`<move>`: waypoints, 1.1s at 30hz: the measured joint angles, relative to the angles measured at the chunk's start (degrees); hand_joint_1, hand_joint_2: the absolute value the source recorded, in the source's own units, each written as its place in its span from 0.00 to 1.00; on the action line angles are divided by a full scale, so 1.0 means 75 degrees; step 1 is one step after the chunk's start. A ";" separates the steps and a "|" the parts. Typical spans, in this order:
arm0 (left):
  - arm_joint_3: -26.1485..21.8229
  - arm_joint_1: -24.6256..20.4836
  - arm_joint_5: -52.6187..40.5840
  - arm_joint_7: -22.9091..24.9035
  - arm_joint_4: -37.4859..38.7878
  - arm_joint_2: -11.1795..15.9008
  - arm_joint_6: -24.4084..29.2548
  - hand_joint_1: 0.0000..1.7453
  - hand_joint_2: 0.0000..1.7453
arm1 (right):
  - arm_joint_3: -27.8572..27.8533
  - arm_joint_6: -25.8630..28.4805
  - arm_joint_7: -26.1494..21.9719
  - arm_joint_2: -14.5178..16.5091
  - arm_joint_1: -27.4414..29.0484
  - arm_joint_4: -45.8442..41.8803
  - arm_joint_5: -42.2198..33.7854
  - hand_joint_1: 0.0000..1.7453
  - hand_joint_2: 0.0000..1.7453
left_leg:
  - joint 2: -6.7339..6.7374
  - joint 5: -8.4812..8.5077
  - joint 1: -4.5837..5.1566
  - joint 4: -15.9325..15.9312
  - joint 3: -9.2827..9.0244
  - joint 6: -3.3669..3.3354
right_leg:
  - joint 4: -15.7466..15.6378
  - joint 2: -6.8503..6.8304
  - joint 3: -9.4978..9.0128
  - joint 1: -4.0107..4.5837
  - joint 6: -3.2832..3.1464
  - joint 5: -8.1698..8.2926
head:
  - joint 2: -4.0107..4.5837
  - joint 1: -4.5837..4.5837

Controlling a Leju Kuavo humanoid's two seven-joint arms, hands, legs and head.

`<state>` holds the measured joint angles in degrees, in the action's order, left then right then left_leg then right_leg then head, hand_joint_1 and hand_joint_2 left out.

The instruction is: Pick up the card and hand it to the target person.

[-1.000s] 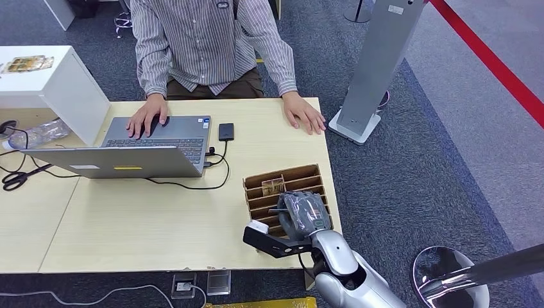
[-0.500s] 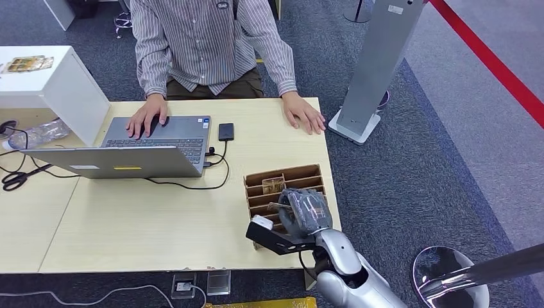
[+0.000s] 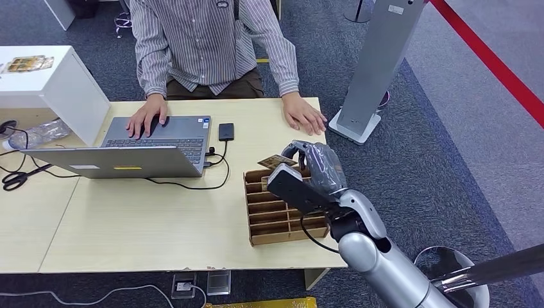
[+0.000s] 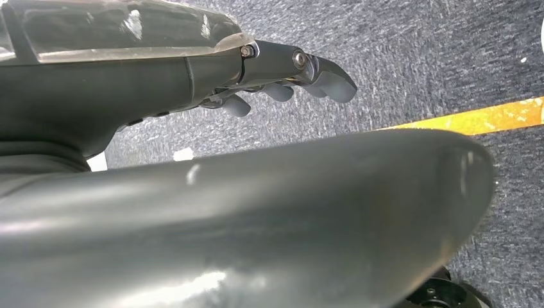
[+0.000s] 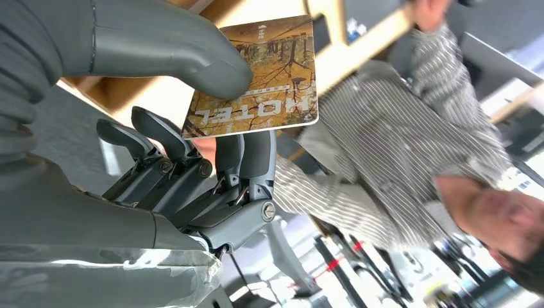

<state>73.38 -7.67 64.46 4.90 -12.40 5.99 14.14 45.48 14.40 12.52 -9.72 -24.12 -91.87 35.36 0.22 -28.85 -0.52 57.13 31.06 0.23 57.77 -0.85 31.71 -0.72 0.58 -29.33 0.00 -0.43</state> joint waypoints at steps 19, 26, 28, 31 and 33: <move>0.0254 -0.0345 -0.0241 0.0234 -0.0002 -0.0026 -0.0133 0.00 0.00 | 0.0263 0.2634 -0.2228 0.0951 -0.1805 0.3298 -0.0366 1.00 1.00 | -0.0004 0.0003 0.0000 0.0000 0.0006 -0.0001 | 0.0003 -0.0005 0.0000 0.0000 0.0000 0.0000 | -0.0001 -0.0001; 0.0345 -0.0347 -0.0239 0.0253 -0.0002 -0.0026 -0.0386 0.00 0.50 | 0.0265 0.2729 -0.2285 0.1169 -0.1948 0.4203 -0.0519 0.00 1.00 | -0.0004 0.0003 0.0000 0.0000 0.0006 -0.0001 | 0.0002 -0.0004 0.0002 0.0000 0.0000 0.0000 | 0.0000 0.0001; 0.0357 -0.0348 -0.0230 0.0141 -0.0002 -0.0026 -0.0455 0.00 0.00 | 0.0266 0.2730 -0.2257 0.1196 -0.1949 0.4357 -0.0545 0.00 1.00 | -0.0004 0.0003 0.0000 0.0000 0.0005 -0.0001 | 0.0002 -0.0004 0.0002 0.0000 0.0000 0.0000 | 0.0000 0.0001; 0.0365 -0.0348 -0.0184 0.0114 -0.0001 -0.0026 -0.0420 0.00 0.00 | 0.0266 0.2725 -0.2242 0.1218 -0.1945 0.4514 -0.0598 0.00 1.00 | -0.0004 0.0003 0.0000 0.0000 0.0005 -0.0001 | 0.0002 -0.0004 0.0002 0.0000 0.0000 0.0000 | -0.0001 -0.0001; 0.0369 -0.0340 -0.0146 0.0104 0.0000 -0.0026 -0.0357 0.00 0.00 | 0.0266 0.2712 -0.2251 0.1223 -0.1937 0.4576 -0.0668 0.00 1.00 | -0.0004 0.0003 0.0000 0.0000 0.0005 -0.0001 | 0.0002 -0.0003 0.0002 0.0000 0.0000 0.0000 | -0.0001 -0.0001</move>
<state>76.14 -10.22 63.36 5.68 -12.40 5.79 11.46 47.47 34.74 -4.36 -0.55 -38.64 -57.55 30.35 0.20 -28.83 -0.52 57.13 31.10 0.22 57.79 -0.87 31.73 -0.72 0.58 -29.33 -0.01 -0.43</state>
